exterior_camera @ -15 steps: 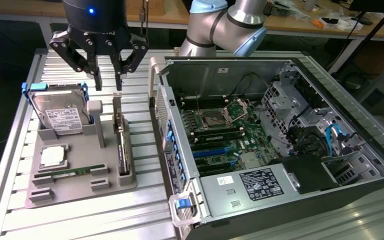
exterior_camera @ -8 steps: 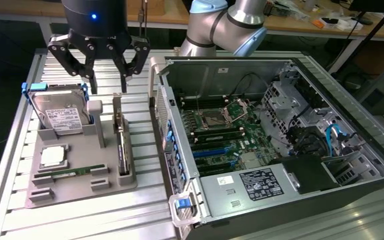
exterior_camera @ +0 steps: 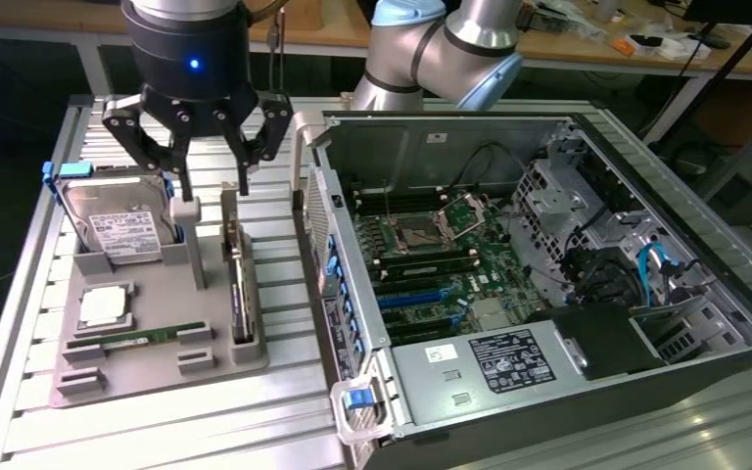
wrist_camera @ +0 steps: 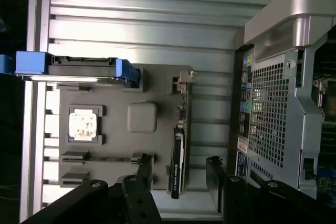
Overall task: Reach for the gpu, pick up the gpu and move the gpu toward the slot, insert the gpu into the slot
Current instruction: 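Pick up the gpu and move the gpu toward the slot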
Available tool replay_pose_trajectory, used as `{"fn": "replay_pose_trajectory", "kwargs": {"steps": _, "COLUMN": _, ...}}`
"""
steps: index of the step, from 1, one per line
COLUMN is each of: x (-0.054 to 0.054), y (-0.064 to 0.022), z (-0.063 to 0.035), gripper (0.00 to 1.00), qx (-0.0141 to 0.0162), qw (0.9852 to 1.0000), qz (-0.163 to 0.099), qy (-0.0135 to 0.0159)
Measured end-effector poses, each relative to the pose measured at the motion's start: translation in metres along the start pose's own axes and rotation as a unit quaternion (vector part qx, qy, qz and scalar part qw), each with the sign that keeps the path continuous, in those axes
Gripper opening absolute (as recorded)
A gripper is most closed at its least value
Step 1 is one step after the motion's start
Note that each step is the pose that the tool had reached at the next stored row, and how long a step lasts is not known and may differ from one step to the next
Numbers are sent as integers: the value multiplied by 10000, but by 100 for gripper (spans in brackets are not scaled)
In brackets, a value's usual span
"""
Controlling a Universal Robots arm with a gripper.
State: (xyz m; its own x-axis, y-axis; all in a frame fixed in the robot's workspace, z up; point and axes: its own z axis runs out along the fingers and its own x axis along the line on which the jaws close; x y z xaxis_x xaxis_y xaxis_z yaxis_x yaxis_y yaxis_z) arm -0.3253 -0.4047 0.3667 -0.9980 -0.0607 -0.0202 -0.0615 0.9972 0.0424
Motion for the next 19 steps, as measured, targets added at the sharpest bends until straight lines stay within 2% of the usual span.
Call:
{"fn": "replay_pose_trajectory", "kwargs": {"steps": 4, "x": 2, "y": -20, "z": 71, "gripper": 54, "qx": -2, "qw": 10000, "qz": -26, "qy": 20}}
{"fn": "replay_pose_trajectory", "kwargs": {"steps": 8, "x": 7, "y": -84, "z": 145, "gripper": 54, "qx": -2, "qw": 10000, "qz": -45, "qy": 30}}
{"fn": "replay_pose_trajectory", "kwargs": {"steps": 12, "x": 11, "y": -125, "z": 226, "gripper": 54, "qx": -3, "qw": 10000, "qz": -56, "qy": 30}}
{"fn": "replay_pose_trajectory", "kwargs": {"steps": 19, "x": 8, "y": -143, "z": 353, "gripper": 54, "qx": -3, "qw": 10000, "qz": -56, "qy": 31}}
